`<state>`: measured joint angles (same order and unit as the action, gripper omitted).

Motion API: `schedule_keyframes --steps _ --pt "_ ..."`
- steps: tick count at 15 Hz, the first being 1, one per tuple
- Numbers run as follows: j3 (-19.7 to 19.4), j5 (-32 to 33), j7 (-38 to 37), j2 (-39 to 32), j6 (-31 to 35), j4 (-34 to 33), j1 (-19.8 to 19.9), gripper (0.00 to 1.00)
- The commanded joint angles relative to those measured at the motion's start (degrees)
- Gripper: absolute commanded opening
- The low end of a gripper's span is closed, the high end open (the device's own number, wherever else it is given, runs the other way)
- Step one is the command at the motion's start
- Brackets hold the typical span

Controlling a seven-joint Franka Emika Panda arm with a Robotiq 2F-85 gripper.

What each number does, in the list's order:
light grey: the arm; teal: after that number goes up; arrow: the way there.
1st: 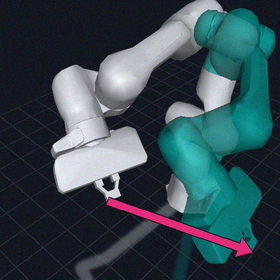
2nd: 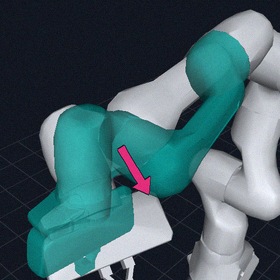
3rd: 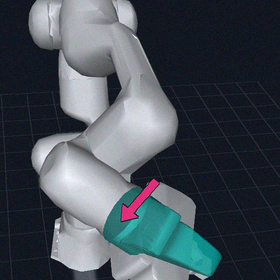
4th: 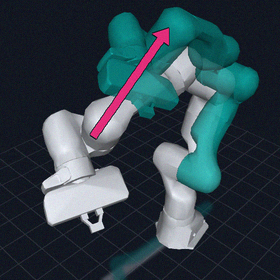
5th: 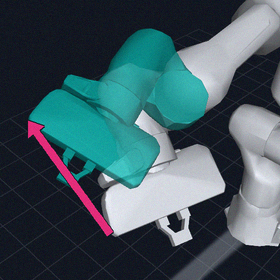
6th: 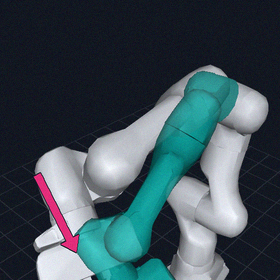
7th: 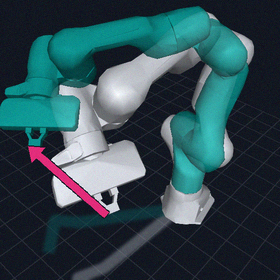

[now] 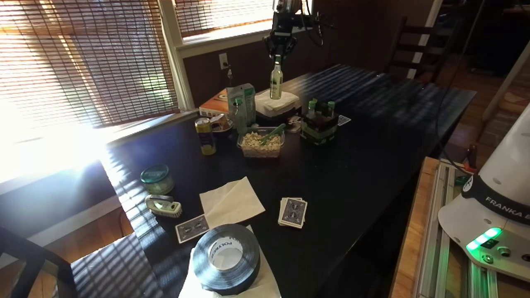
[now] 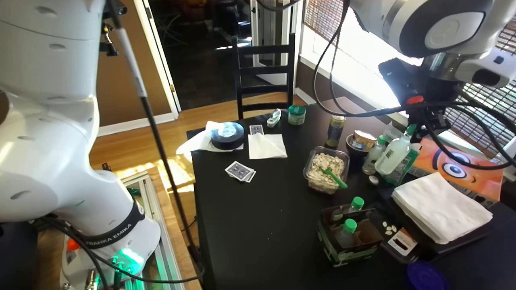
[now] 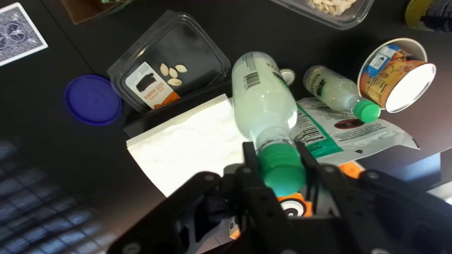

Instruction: Put the white bottle on the left inside the case of bottles

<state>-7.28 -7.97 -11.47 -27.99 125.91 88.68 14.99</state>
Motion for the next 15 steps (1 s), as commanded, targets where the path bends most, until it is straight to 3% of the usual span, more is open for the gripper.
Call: schedule_keyframes --steps 1,8,12,15 --pt "-2.82 1.63 -0.72 11.36 4.35 13.60 -1.56 0.07" --pt "-10.82 10.78 -20.33 18.15 22.56 29.42 -4.04 0.07" --pt "-15.28 20.64 -31.94 19.63 23.28 34.02 -6.00 0.07" --pt "-16.06 25.76 -37.26 20.11 21.35 35.57 -6.44 0.07"
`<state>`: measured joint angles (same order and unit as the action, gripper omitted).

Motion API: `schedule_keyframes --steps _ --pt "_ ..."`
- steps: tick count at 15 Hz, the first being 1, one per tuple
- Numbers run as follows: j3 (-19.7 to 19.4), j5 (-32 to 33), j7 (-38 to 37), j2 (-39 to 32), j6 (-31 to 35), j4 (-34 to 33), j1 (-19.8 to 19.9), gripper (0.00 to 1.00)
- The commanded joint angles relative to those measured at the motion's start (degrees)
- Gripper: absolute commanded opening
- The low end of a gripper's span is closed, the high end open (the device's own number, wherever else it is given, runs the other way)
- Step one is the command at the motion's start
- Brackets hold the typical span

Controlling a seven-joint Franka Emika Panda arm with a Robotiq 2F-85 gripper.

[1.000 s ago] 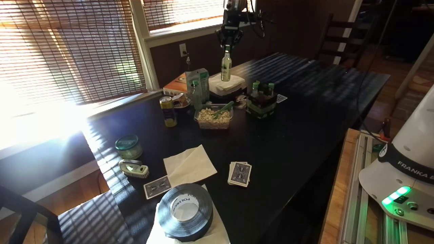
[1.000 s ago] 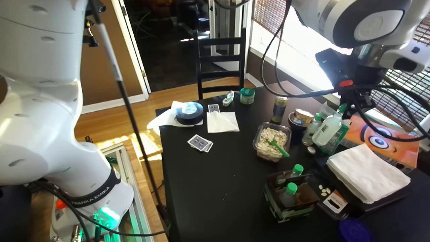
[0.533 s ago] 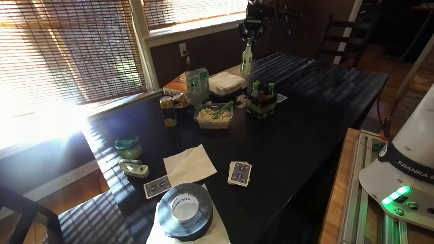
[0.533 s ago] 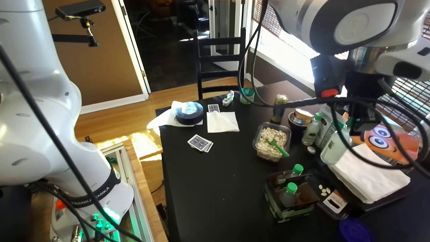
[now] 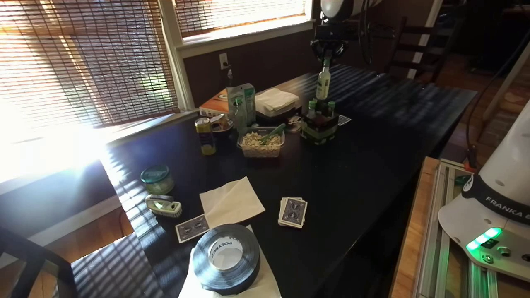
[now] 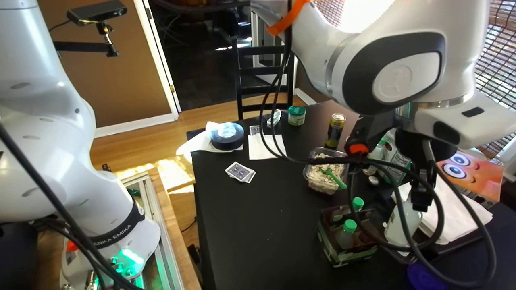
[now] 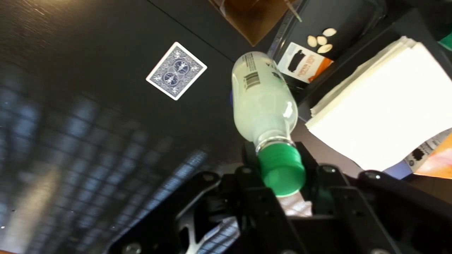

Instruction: Put the white bottle on the left inside the case of bottles

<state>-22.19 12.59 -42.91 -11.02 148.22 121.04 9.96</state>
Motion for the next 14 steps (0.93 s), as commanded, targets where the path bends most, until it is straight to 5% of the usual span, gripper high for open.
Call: schedule_keyframes --steps 1,14 --pt "-0.80 5.57 -6.42 3.33 -1.15 3.76 -1.29 0.07" --pt "4.45 -2.38 -2.56 2.33 -1.42 5.18 -0.27 0.07"
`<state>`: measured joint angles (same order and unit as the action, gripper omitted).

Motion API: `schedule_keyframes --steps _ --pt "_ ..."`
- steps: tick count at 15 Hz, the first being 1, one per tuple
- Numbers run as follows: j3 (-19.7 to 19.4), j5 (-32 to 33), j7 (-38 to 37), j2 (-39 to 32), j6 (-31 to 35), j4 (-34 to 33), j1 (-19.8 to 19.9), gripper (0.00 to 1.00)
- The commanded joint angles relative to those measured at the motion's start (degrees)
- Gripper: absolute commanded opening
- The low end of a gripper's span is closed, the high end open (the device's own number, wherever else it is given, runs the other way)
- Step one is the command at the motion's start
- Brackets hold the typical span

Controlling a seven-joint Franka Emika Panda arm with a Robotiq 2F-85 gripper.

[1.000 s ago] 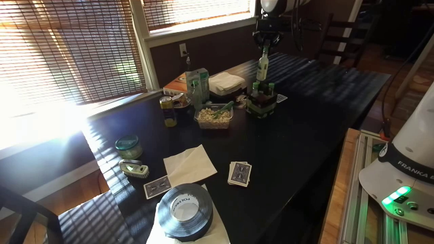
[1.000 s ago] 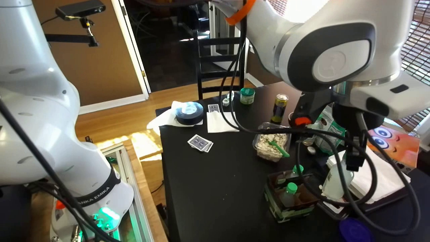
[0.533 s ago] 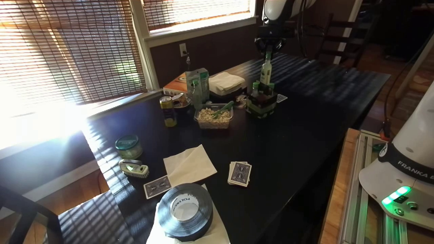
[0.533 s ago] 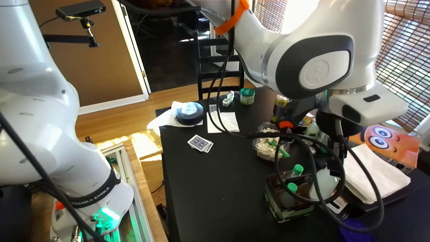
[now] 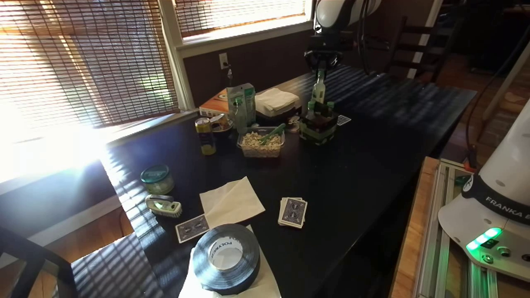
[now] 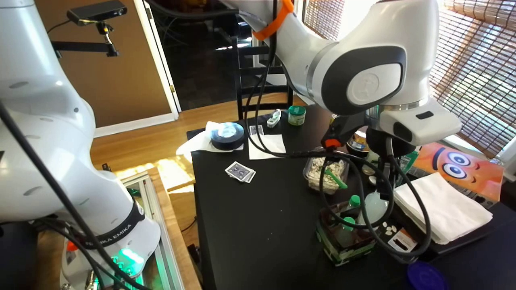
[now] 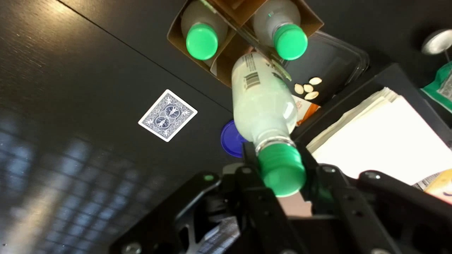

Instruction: Put the white bottle on the left inside the case of bottles

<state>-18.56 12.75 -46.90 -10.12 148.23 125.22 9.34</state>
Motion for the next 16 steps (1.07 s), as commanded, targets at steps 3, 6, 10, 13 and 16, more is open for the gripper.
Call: schedule_keyframes --steps 3,6,10,13,16 --pt "1.08 -5.11 2.17 -0.27 -1.27 0.24 0.98 0.07" --pt "0.94 -7.87 2.56 -3.05 -0.40 -1.01 1.43 0.07" --pt "1.07 -10.72 2.88 -7.85 -0.57 -3.57 1.53 0.07" --pt "1.43 -12.44 3.02 -11.56 -0.91 -6.03 1.19 0.07" --pt "1.62 -13.89 2.70 -15.45 -1.38 -8.98 1.14 0.07"
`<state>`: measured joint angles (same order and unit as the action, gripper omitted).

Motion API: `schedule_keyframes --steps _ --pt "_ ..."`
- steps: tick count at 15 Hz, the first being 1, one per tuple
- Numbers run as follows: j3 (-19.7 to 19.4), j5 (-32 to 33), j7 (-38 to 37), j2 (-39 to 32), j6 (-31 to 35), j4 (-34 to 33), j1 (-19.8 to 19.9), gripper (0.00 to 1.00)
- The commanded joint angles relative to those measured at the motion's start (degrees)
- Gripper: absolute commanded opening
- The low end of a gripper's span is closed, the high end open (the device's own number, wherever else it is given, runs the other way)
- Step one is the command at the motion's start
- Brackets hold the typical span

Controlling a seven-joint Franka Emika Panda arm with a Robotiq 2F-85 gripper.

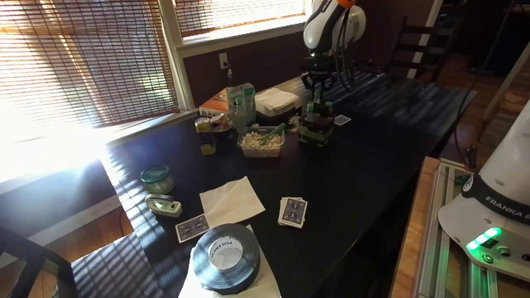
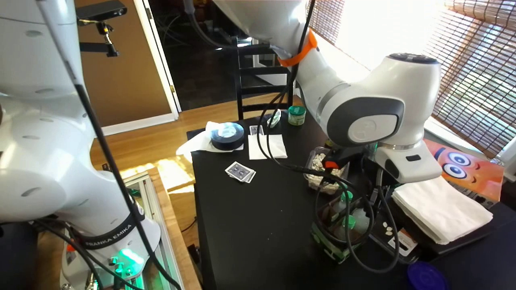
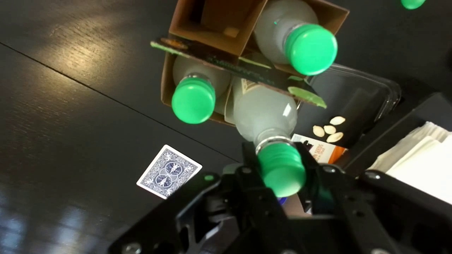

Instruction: Put the white bottle on the left inside the case of bottles

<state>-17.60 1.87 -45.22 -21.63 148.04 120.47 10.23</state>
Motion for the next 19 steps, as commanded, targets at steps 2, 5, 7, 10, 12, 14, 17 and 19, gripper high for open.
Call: schedule_keyframes --steps 2,5,7,10,12,14,17,19 --pt "0.71 -4.03 0.83 -6.09 -1.83 -6.04 0.31 0.07" --pt "0.54 -5.15 0.80 -7.89 -2.96 -7.73 0.28 0.55" --pt "0.40 -5.62 1.04 -7.44 -4.10 -8.09 0.38 0.68" --pt "0.12 -6.37 2.13 -3.15 -3.57 -6.21 0.93 0.88" --pt "1.65 -7.24 8.41 1.32 -0.63 -3.32 2.40 0.99" --pt "1.94 -6.18 15.65 4.96 -1.03 -1.48 2.53 1.00" --pt "2.31 -6.39 25.67 9.65 -0.34 1.30 2.69 1.00" --pt "1.02 -5.26 22.02 6.58 -1.87 -2.15 1.76 1.00"
